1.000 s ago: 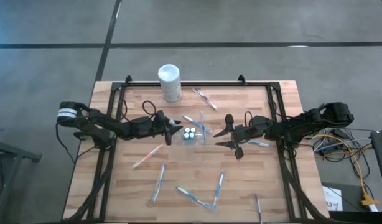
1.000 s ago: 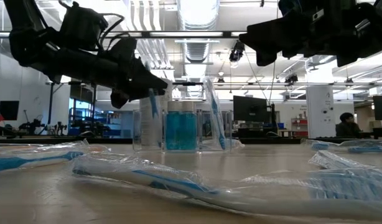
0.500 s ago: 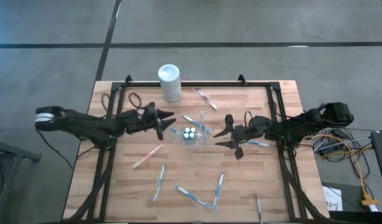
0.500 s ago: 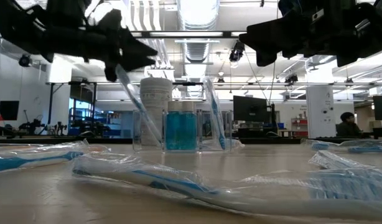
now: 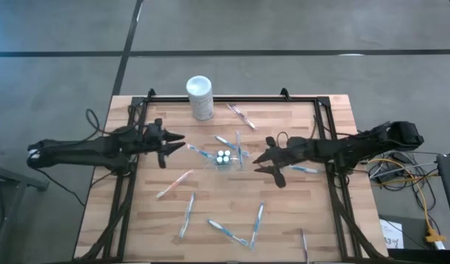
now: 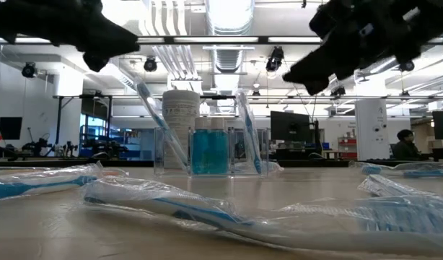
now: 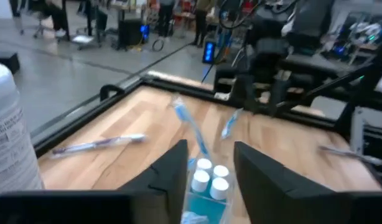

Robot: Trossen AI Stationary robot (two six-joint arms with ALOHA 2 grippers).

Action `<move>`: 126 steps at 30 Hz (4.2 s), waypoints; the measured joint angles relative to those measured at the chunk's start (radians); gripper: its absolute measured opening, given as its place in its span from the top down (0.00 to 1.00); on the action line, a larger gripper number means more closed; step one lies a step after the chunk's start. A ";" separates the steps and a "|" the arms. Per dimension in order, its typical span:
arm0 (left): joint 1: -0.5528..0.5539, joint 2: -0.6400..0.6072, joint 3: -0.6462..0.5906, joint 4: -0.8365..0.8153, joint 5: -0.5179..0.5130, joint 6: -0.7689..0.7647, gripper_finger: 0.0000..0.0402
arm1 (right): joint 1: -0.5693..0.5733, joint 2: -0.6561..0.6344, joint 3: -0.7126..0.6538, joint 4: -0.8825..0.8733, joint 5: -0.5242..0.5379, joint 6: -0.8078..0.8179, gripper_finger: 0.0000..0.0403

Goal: Pick & Place toothbrushing station
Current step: Put the blue toothbrush into the transparent organizer

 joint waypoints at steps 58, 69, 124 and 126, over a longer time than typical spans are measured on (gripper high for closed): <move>-0.001 -0.136 -0.118 0.065 0.175 0.052 0.97 | 0.044 0.057 -0.019 -1.018 0.260 0.569 0.85; -0.001 -0.136 -0.118 0.053 0.175 0.055 0.97 | 0.086 -0.006 0.129 -0.946 0.317 0.531 0.95; -0.002 -0.138 -0.189 0.103 0.171 0.041 0.97 | 0.003 0.668 0.091 0.899 0.461 0.134 0.96; -0.002 -0.138 -0.189 0.105 0.171 0.041 0.97 | 0.006 0.668 0.089 0.899 0.465 0.125 0.96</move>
